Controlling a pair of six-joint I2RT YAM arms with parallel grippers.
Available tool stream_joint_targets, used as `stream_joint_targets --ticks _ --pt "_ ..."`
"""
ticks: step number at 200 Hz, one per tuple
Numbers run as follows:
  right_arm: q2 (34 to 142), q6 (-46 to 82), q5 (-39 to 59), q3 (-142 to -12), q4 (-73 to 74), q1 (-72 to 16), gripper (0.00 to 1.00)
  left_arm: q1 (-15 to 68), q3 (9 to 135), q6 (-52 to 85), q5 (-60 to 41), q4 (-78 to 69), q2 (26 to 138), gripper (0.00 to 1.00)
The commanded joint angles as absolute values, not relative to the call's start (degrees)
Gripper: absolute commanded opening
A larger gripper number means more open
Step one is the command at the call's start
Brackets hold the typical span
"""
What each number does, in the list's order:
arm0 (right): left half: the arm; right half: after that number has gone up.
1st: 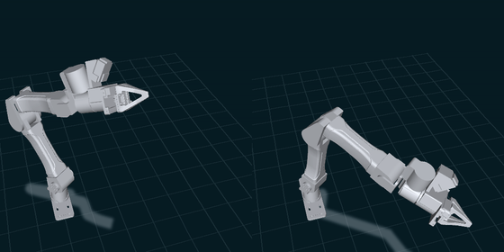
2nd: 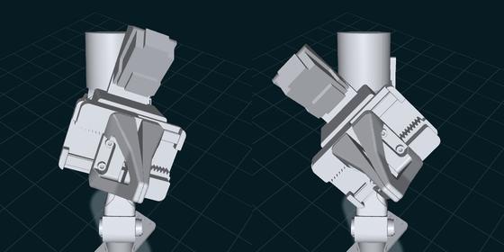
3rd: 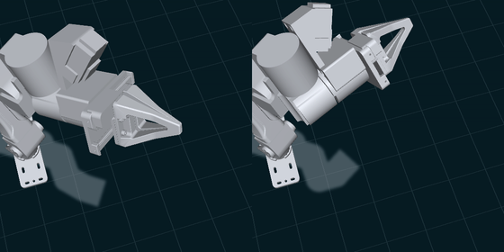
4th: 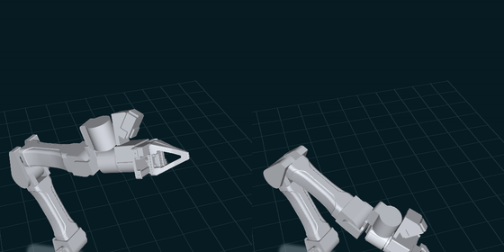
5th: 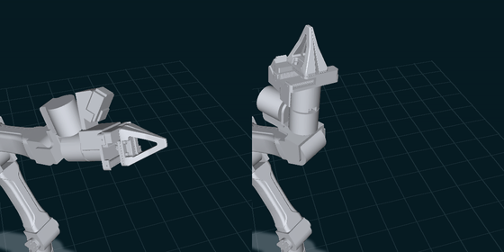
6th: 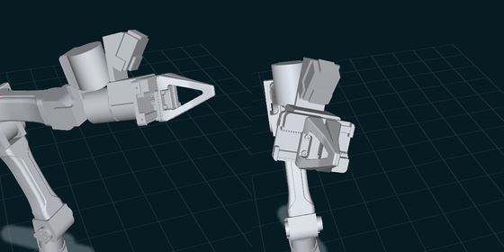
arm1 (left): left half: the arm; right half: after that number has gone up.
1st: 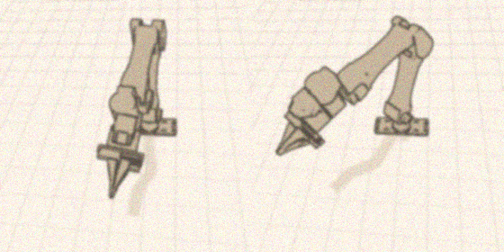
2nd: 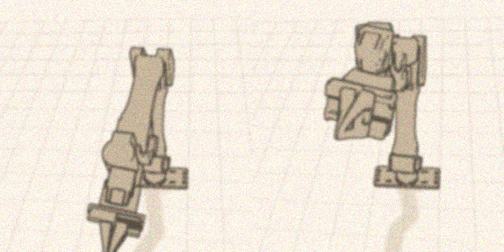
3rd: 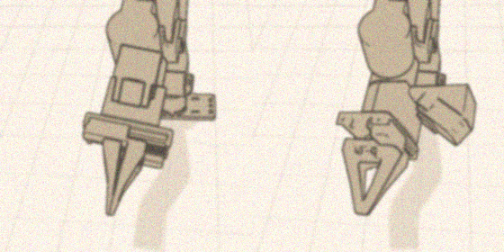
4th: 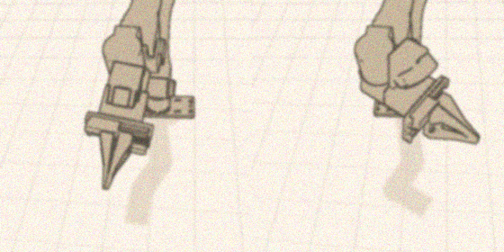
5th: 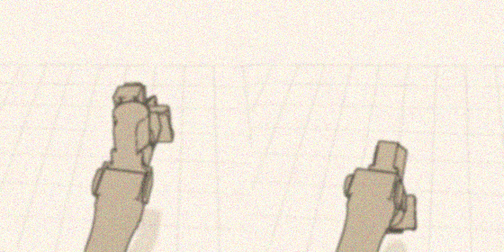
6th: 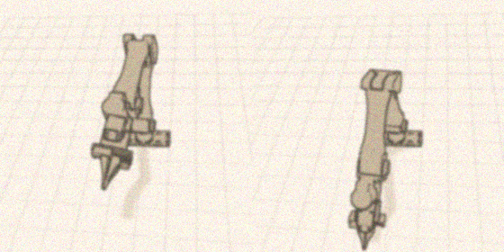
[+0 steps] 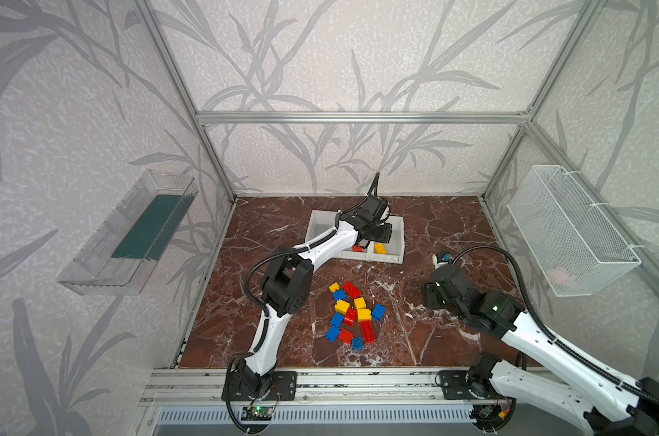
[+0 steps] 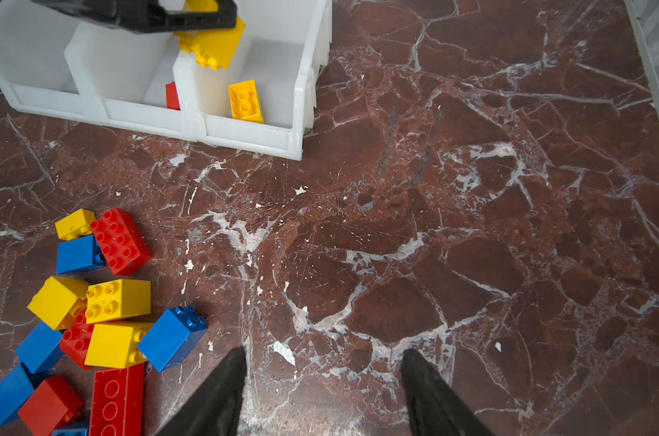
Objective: Sort the legos into containers by color
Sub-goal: 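Carry the yellow brick with the left gripper into the yellow compartment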
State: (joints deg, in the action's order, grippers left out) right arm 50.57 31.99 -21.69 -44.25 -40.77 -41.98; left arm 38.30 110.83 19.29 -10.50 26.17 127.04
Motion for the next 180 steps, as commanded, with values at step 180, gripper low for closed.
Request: stream_joint_targets --ticks 180 --pt "68.47 31.93 -9.78 -48.81 -37.51 -45.30 0.69 34.59 61.75 24.01 -0.12 9.42 88.70 0.67"
